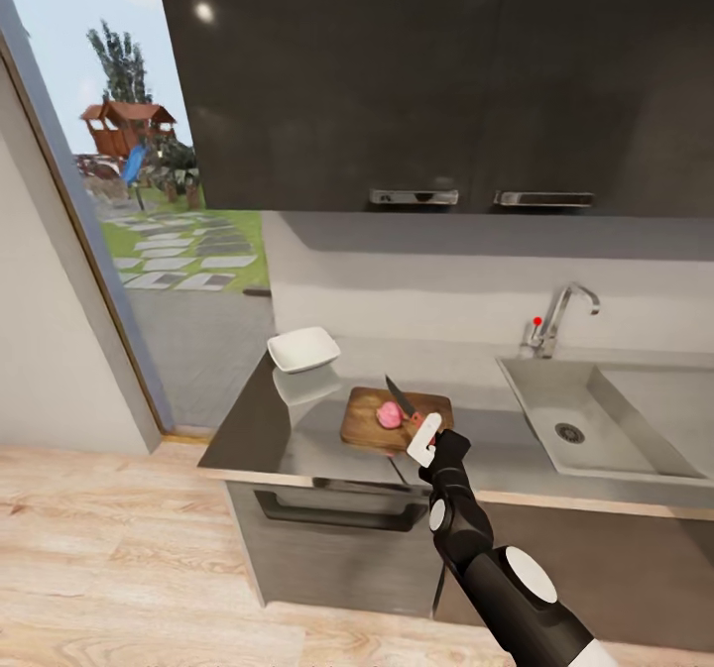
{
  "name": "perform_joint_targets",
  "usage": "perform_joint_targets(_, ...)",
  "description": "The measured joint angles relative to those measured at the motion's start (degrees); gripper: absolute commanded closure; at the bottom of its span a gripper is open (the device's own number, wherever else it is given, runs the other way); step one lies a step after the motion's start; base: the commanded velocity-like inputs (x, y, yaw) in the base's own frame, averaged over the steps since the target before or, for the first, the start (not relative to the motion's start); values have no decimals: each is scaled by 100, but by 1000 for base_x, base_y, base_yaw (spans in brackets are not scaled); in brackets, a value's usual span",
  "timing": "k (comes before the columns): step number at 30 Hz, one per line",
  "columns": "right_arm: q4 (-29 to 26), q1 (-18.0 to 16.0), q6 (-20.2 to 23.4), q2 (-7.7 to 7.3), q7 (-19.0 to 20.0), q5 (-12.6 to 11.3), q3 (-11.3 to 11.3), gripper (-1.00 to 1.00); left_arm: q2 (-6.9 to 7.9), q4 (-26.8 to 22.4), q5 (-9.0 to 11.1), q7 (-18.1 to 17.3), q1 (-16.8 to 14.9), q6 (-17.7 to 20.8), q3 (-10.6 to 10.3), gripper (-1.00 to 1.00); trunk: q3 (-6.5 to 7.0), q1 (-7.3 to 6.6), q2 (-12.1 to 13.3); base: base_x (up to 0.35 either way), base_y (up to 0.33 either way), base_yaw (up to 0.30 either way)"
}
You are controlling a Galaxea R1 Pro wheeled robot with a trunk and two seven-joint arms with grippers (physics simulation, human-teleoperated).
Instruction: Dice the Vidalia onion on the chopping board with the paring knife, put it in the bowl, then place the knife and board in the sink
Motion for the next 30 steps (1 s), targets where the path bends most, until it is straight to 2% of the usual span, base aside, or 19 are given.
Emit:
perform_joint_targets(16,0,0,0,-8,0,4,0,100,0,9,2,0,2,0,-1,-100,-150,0,0,3,6,0)
perform_joint_targets(23,0,0,0,-9,0,5,0,100,0,8,0,0,1,0,2,-100,-216,0,-1,0,169,0)
perform_joint_targets(30,0,0,0,-17,0,5,0,100,0,9,2,0,-2,0,-1,-100,-282,1,-1,0,30,0)
